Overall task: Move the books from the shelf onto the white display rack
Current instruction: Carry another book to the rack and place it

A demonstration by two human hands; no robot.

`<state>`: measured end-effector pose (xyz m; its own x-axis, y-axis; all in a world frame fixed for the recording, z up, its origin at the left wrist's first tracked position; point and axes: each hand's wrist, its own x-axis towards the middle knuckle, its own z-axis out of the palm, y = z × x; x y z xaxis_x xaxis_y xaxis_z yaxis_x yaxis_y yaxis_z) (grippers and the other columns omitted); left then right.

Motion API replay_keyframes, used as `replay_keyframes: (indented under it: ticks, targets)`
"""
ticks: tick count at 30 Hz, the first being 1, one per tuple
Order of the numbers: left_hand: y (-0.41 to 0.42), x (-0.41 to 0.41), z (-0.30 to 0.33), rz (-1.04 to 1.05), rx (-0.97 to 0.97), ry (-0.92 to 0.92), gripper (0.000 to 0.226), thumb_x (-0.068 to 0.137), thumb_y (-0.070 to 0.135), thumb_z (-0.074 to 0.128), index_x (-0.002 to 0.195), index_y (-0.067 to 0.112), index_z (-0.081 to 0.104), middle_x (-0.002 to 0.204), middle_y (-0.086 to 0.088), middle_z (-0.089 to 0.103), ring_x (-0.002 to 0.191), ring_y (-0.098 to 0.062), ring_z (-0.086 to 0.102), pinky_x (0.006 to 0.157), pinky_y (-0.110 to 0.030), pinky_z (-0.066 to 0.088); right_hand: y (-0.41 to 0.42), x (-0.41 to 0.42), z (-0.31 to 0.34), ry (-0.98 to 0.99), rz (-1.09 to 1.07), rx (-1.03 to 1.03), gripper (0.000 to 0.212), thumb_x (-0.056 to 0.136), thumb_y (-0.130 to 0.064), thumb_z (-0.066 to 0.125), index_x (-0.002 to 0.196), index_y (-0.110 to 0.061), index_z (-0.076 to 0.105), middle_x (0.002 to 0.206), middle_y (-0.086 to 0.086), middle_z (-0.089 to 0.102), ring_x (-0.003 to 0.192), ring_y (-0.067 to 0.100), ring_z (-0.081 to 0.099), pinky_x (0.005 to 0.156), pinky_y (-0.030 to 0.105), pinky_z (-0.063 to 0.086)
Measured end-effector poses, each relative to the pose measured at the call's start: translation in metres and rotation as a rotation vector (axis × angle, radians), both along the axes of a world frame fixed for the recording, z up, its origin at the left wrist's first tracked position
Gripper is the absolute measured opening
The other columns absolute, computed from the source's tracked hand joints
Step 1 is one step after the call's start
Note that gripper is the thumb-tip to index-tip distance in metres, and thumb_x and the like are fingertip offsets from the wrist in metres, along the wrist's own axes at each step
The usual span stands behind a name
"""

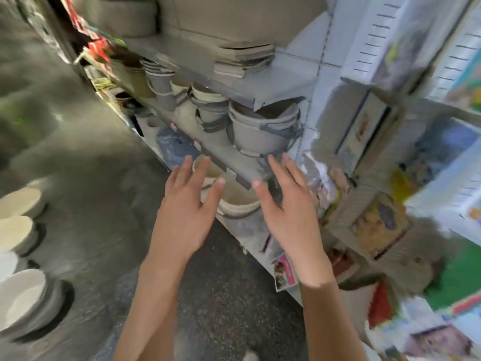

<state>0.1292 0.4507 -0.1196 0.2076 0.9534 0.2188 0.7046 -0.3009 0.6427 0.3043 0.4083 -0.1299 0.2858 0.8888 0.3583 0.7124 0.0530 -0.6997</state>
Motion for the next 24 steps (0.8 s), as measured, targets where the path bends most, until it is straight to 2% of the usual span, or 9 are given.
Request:
replay_keyframes:
  ticks: [4,6,9,13,17,21,24]
  targets:
    - [0.062,0.003,0.009,0.034,0.026,-0.002,0.074,0.09,0.077,0.024,0.154,0.039,0.028,0.167,0.005,0.011,0.153,-0.014,0.002,0.12,-0.043,0.016,0.072,-0.002,0.01,0.038,0.031,0.014,0.058,0.097,-0.05,0.048,0.151,-0.029,0.037,0.163,-0.006,0.018,0.149,0.009,0.015,0.107,0.012,0.011]
    - [0.087,0.0,0.009,0.056,-0.002,-0.013,0.069,0.094,0.074,0.027,0.154,0.04,0.027,0.167,0.007,0.01,0.153,-0.014,0.001,0.12,-0.042,0.016,0.102,-0.006,0.011,0.049,0.041,0.016,0.057,0.098,-0.047,0.049,0.15,-0.028,0.039,0.163,-0.004,0.021,0.149,0.01,0.016,0.107,0.012,0.011]
    - [0.122,-0.007,0.005,0.061,-0.02,-0.023,0.068,0.092,0.067,0.026,0.155,0.04,0.026,0.167,0.006,0.01,0.153,-0.015,0.001,0.12,-0.039,0.014,0.143,-0.011,0.01,0.068,0.059,0.014,0.058,0.097,-0.05,0.047,0.15,-0.029,0.039,0.162,-0.006,0.022,0.15,0.011,0.018,0.11,0.019,0.014]
    - [0.178,-0.014,-0.002,0.033,-0.034,-0.028,0.069,0.094,0.072,0.025,0.155,0.038,0.027,0.167,0.004,0.011,0.153,-0.015,0.001,0.12,-0.041,0.015,0.194,-0.02,0.009,0.105,0.043,0.027,0.056,0.097,-0.048,0.048,0.149,-0.027,0.041,0.161,-0.006,0.025,0.148,0.007,0.02,0.116,0.026,0.022]
    - [0.242,-0.024,-0.002,0.004,-0.065,-0.055,0.077,0.086,0.07,0.023,0.155,0.038,0.026,0.167,0.007,0.009,0.153,-0.014,0.0,0.121,-0.042,0.016,0.249,-0.034,0.007,0.052,-0.02,0.071,0.052,0.1,-0.04,0.052,0.148,-0.024,0.043,0.161,-0.001,0.027,0.148,0.015,0.024,0.117,0.037,0.029]
    - [0.316,-0.041,0.003,-0.101,-0.048,-0.065,0.076,0.088,0.071,0.022,0.156,0.038,0.025,0.167,0.009,0.007,0.153,-0.011,-0.001,0.122,-0.039,0.011,0.312,-0.05,0.014,0.044,-0.09,0.014,0.055,0.099,-0.048,0.049,0.15,-0.028,0.04,0.162,-0.003,0.024,0.148,0.012,0.021,0.108,0.019,0.021]
    - [0.373,-0.055,0.014,-0.175,-0.063,-0.076,0.074,0.088,0.069,0.024,0.156,0.039,0.026,0.167,0.01,0.006,0.153,-0.01,-0.002,0.122,-0.038,0.009,0.358,-0.067,0.023,0.052,-0.139,0.056,0.058,0.097,-0.051,0.048,0.149,-0.027,0.042,0.162,-0.001,0.025,0.149,0.012,0.02,0.108,0.021,0.02]
